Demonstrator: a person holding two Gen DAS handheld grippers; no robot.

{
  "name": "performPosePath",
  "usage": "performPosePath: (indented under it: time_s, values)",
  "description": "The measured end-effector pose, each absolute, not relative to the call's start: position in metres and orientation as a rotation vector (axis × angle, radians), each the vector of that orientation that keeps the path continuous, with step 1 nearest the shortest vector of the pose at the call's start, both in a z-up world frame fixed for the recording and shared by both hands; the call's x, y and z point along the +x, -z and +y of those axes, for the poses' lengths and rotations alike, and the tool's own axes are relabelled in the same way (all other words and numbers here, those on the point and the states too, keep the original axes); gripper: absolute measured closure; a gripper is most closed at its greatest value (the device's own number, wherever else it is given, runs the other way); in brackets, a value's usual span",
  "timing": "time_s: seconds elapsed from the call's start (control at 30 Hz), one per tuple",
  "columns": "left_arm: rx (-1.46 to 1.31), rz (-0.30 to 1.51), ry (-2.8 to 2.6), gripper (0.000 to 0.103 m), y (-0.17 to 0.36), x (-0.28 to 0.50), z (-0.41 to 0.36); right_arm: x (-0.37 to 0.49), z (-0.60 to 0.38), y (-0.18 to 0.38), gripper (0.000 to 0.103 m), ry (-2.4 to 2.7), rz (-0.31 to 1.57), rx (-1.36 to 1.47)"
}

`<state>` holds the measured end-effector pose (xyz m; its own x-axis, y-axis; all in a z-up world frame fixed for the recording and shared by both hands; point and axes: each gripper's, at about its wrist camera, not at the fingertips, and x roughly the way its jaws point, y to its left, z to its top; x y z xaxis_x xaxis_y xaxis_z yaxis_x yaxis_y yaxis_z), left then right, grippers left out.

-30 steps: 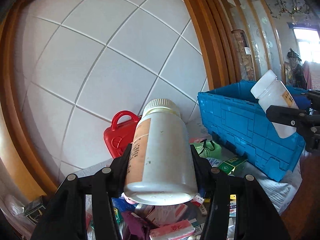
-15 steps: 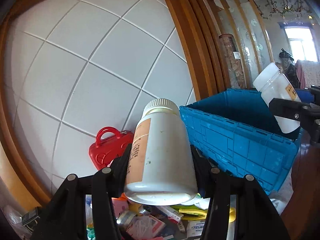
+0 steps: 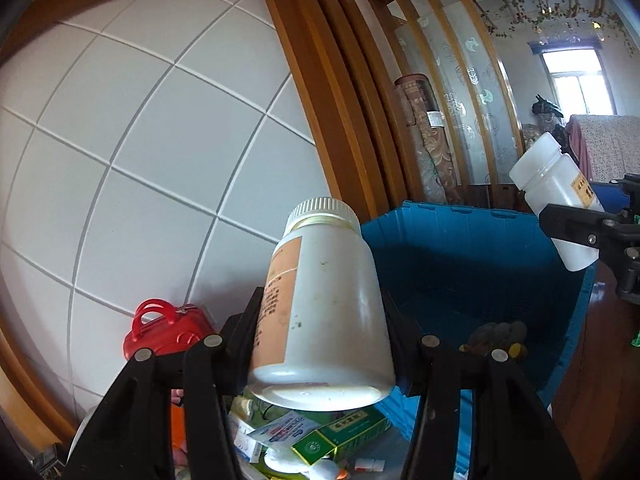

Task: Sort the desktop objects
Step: 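Lift both white pill bottles and carry them over the blue crate, then lower both bottles into the crate and open both tools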

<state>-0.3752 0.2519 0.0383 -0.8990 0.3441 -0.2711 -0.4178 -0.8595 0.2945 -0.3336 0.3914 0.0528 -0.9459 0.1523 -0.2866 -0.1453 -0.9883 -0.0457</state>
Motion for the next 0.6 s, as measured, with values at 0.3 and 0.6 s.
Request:
performPosePath:
  time_s: [0.3, 0.6]
  values:
    - [-0.317, 0.542, -2.647, 0.051, -0.041, -0.398, 0.311, -0.355, 0.46, -0.04, 0.057, -2.905, 0.038, -0.489]
    - [-0.336, 0.594, -2.626, 0.051, -0.039, -0.413, 0.346, -0.375, 0.496, -0.023, 0.057, -2.851, 0.098, -0.553]
